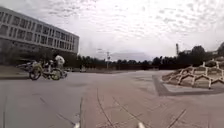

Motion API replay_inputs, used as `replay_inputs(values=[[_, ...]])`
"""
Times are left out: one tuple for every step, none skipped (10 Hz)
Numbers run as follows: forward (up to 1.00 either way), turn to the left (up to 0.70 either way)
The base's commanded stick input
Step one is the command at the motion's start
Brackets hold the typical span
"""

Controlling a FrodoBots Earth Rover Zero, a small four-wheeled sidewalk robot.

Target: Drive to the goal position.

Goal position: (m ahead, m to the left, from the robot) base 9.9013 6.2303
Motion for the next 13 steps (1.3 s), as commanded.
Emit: replay_inputs(values=[[0.7, 0.0], [0.7, 0.0], [0.7, 0.0], [0.7, 0.0], [0.7, 0.0], [0.7, 0.0], [0.7, 0.0], [0.7, 0.02], [0.7, 0.07], [0.7, 0.11], [0.7, 0.12], [0.7, 0.12], [0.7, 0.12]])
